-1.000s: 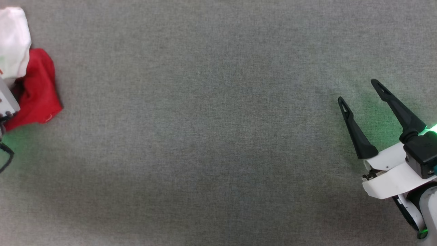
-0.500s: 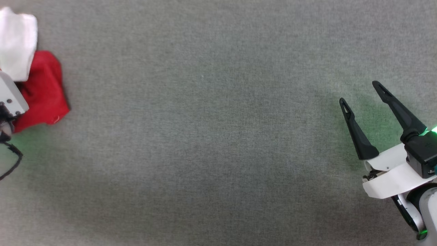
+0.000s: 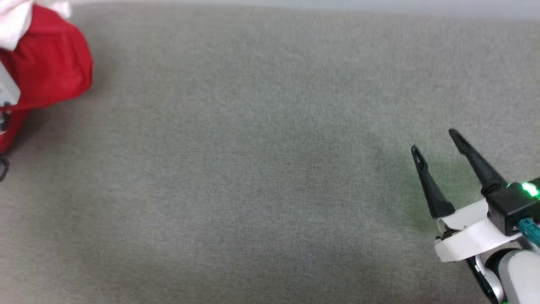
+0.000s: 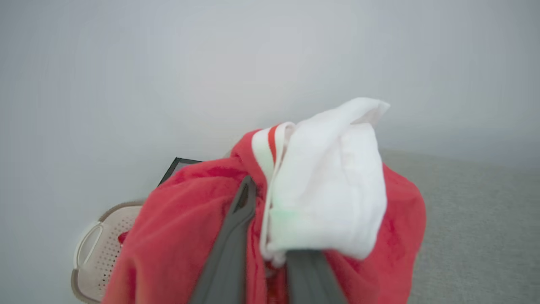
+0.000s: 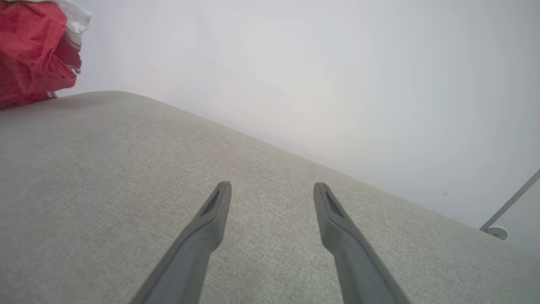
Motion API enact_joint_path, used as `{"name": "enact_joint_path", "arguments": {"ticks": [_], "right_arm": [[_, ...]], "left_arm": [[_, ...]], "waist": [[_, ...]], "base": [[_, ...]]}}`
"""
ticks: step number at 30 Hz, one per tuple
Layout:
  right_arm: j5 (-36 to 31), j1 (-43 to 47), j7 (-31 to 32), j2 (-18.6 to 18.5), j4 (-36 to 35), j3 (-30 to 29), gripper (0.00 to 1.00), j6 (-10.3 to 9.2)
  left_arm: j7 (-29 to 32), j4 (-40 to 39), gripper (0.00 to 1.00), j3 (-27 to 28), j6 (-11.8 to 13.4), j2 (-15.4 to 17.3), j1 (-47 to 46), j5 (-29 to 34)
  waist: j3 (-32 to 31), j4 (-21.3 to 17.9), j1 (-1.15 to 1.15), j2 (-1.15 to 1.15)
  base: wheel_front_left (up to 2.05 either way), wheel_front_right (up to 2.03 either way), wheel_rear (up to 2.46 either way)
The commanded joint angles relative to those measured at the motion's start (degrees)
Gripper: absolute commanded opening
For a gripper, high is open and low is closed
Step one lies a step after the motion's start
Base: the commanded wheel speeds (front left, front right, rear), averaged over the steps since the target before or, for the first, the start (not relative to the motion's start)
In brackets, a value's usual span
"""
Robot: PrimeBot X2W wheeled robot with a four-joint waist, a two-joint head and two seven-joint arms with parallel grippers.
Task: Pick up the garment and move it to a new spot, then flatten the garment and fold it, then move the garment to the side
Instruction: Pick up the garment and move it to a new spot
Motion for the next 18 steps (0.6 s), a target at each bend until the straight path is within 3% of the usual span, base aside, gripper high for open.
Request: {"name": "enact_joint_path", "arguments": {"ticks": [1, 9, 18], "right_arm": [[-0.28, 0.74, -0.56, 0.28, 0.35, -0.25, 1.00, -0.08], [-0.61, 2.60, -2.32, 2.29, 2.64, -1.14, 1.00, -0.08], [-1.39, 4.11, -3.76, 3.48, 4.17, -4.04, 1.00, -0.08]], "left_arm": [[-0.71, -0.74, 0.00, -0.20, -0.14, 0.14, -0.46, 0.21], [0.75, -6.74, 0.00, -3.05, -0.60, 0.51, -0.85, 0.30], [6.42, -17.78, 0.00, -5.03, -0.53, 0.84, 1.57, -1.85]], "waist": [[-3.81, 1.29, 0.00, 0.00], [-9.78, 1.88, 0.00, 0.00], [-13.35, 0.05, 0.00, 0.00]], "base": [[0.00, 0.00, 0.00], [0.00, 0.00, 0.00], [0.00, 0.00, 0.00]]}}
